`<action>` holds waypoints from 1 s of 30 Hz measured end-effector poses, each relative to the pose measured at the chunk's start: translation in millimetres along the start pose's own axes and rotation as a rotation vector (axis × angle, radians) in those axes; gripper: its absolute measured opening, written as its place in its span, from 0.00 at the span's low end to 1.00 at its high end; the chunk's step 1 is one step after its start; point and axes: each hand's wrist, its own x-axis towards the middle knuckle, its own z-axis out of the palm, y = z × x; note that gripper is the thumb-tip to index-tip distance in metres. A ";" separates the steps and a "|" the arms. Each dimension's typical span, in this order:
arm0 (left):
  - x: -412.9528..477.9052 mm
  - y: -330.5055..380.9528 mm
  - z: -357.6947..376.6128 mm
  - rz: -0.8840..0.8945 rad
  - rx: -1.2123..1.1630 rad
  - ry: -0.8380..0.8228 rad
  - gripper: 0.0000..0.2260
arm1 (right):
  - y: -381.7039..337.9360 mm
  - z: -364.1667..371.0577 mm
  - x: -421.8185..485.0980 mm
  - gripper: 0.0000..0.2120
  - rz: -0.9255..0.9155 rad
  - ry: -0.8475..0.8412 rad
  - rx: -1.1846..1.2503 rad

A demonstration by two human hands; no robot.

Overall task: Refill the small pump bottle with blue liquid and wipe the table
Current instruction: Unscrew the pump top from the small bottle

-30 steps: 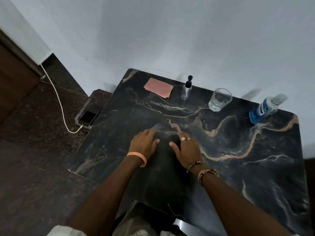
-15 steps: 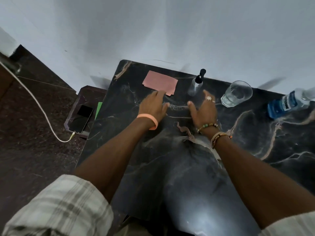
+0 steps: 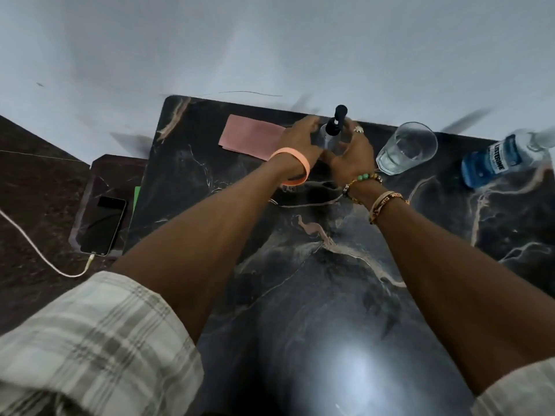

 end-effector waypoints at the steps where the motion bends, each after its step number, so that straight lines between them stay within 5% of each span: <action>1: 0.8 0.5 3.3 0.005 -0.062 0.005 0.23 | -0.6 0.3 0.6 0.29 -0.009 0.012 -0.036; 7: -22.3 -0.7 20.5 0.023 -0.135 0.051 0.16 | 11.7 -7.6 -22.8 0.28 0.056 0.078 -0.002; 15: -91.6 10.1 50.1 -0.069 -0.177 0.031 0.18 | 40.6 -42.1 -102.6 0.15 -0.073 0.068 -0.024; 23: -162.4 16.9 91.1 -0.085 -0.247 0.132 0.17 | 69.4 -69.2 -164.7 0.21 -0.047 -0.029 0.039; 30: -196.3 14.7 109.8 -0.072 -0.180 0.172 0.17 | 84.3 -72.1 -190.8 0.15 -0.069 -0.086 -0.015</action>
